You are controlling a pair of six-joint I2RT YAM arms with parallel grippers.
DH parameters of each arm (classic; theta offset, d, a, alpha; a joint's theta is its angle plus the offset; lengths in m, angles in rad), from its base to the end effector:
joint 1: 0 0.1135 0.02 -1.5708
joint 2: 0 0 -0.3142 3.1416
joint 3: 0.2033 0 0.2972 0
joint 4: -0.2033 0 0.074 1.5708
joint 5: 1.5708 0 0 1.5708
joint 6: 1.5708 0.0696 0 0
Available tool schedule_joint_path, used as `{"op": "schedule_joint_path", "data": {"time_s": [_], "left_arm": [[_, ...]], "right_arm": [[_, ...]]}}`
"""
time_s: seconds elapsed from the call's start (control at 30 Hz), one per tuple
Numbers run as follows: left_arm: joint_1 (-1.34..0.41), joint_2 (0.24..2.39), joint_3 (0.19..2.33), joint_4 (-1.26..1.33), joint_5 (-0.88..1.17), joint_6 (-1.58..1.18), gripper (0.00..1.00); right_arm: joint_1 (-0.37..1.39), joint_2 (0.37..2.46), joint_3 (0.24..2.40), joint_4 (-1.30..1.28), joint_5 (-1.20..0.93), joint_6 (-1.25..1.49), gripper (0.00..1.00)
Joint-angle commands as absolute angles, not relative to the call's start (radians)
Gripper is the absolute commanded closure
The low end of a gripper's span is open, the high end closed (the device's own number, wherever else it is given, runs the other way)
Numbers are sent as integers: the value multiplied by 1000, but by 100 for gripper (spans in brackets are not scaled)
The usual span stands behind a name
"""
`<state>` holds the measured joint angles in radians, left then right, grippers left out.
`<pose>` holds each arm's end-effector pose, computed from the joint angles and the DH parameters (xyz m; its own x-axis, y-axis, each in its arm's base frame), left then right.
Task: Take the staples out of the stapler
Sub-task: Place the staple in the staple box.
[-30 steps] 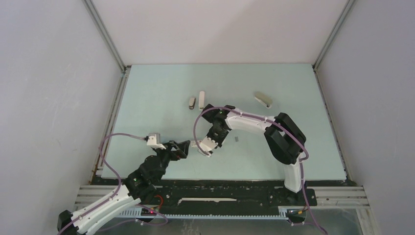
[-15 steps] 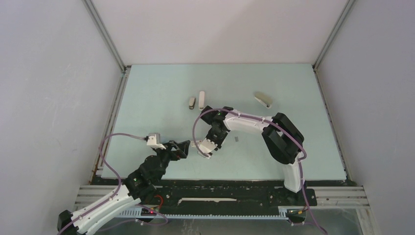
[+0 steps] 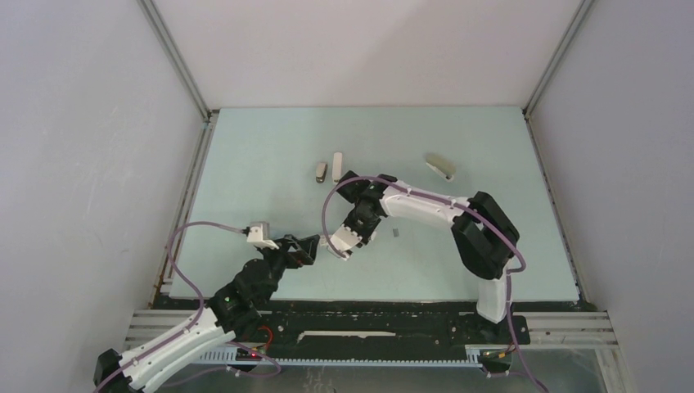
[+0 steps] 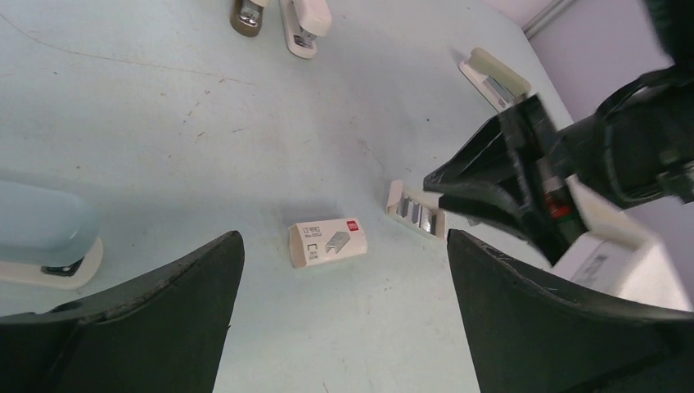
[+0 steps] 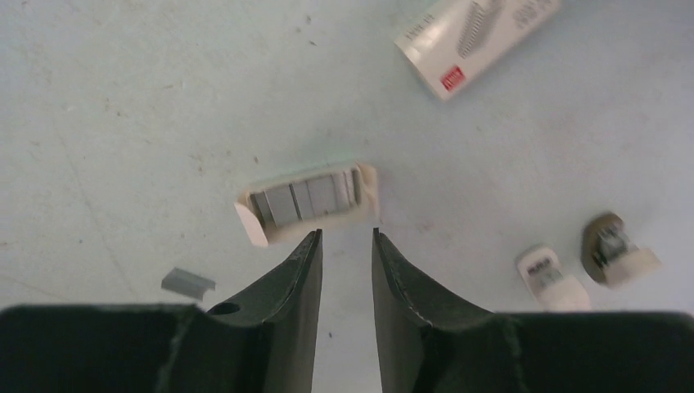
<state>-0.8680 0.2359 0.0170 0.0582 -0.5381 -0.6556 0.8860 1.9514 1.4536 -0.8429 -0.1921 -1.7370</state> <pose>0.1201 -0.0866 0.1609 -0.2821 -0.4769 -0.8325 0.1971 0.8204 -0.5368 0.2766 0.3597 0.1804 0.8789 -0.4543 -0.1456 -0.4770 -0.8409 -0.2557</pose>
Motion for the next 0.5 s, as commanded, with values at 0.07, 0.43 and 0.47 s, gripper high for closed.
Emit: {"op": "schedule_joint_path", "data": {"time_s": [0.07,0.43,0.47], "left_arm": [[-864,291,62,162,-480,-662,0],[-867,590,205,285,-358,-706,1],[-867,630,228,285,-355,-717,1]], "right_arm": [[882,1740,1385,-761,-224,-1563,63],[660,1499,1284,-707,-421,-787,63],[620,1490,1279,-711,-465,-718,64]]}}
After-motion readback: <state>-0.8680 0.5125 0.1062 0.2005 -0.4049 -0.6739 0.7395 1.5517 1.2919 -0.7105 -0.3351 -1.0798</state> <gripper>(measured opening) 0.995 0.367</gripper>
